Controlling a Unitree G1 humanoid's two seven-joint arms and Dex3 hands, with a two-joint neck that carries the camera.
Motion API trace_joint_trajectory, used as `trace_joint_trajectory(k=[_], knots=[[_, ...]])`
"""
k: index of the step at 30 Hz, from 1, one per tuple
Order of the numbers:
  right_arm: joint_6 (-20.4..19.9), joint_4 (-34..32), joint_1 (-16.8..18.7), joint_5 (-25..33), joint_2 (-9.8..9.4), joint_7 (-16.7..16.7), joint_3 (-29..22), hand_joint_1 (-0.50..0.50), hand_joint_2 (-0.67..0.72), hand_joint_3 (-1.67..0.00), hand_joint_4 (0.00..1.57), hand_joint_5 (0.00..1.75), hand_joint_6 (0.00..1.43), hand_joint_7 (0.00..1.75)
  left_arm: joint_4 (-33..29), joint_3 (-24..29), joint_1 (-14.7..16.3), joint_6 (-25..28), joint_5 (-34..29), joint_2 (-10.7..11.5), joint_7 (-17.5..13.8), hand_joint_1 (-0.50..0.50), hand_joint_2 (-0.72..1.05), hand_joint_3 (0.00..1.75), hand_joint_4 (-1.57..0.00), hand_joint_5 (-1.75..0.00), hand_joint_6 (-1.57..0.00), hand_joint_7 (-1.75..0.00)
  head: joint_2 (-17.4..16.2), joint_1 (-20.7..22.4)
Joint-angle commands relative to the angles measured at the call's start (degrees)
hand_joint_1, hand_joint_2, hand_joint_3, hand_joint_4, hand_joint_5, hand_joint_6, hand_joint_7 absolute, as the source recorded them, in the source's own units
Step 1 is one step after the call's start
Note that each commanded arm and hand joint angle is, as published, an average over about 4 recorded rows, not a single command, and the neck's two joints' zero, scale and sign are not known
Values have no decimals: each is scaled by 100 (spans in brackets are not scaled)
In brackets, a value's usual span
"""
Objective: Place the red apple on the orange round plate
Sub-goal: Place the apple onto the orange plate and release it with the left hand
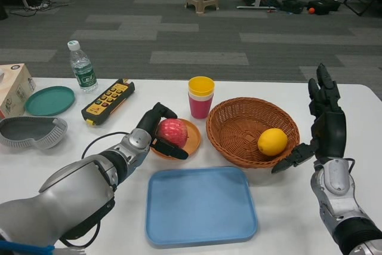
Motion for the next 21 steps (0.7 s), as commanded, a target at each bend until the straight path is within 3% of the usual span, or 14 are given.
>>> trace_joint_trajectory(k=[1, 10, 21], knots=[[-33, -26, 55, 18, 14, -27, -56, 21, 72, 0, 0, 0, 0, 0, 86, -28, -111, 124, 13, 4, 59, 50, 18, 7, -52, -175, -50, -171, 1, 16], [-33, -2, 55, 18, 38, -27, -43, 21, 72, 0, 0, 0, 0, 0, 108, -32, -120, 311, 64, 28, 72, 50, -13, 9, -41, -175, -44, -173, -3, 80], [-33, 7, 55, 18, 49, -27, -38, 22, 72, 0, 0, 0, 0, 0, 108, 10, -120, 327, 53, 39, 81, 50, -28, 2, -19, -175, -26, -168, 6, 31]])
